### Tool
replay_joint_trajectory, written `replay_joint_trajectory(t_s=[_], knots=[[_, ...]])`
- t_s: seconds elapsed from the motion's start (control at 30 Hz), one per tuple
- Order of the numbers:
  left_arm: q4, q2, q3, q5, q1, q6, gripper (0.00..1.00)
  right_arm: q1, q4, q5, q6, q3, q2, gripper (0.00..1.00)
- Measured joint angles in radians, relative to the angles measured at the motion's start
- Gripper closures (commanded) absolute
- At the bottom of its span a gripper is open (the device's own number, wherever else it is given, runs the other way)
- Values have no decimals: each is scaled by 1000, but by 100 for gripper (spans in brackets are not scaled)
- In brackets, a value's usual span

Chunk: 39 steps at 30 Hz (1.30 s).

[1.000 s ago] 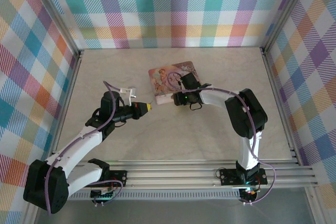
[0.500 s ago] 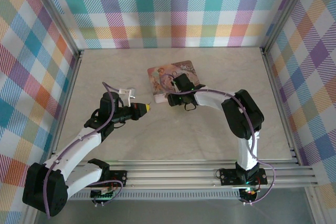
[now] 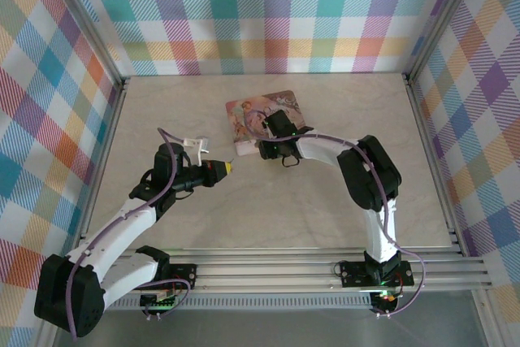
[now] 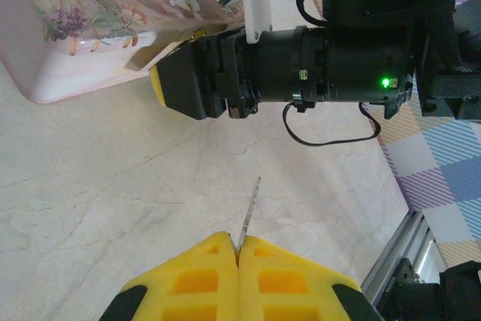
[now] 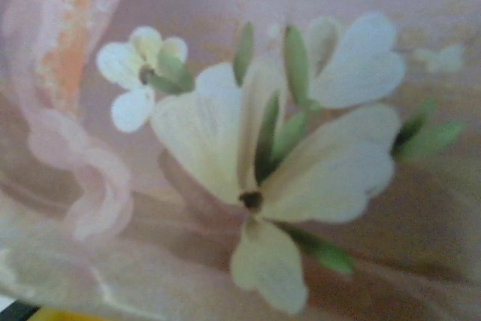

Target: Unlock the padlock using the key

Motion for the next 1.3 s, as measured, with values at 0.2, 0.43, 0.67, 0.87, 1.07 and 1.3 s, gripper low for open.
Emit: replay_joint_trajectory(t_s=[0.2,0.43,0.67,0.87,1.07,1.3], knots=[[-5,-18,-10,-3,0,0,100,0,-8,6,-9,20,18,72],[-10,-49,-26,-3,0,0,100,-4,-54,-24,-34,49,19,92],[-2,-49,-31,-3,0,0,100,-41,-109,-116,-37,61,2,93],[2,-14,-31,1,0,0,100,-70,-170,-120,-43,51,-50,53],[2,-7,-31,2,0,4,100,-57,-170,-82,-37,51,-95,41],[-6,-7,-26,8,0,16,100,-35,-188,-37,12,113,-33,39]])
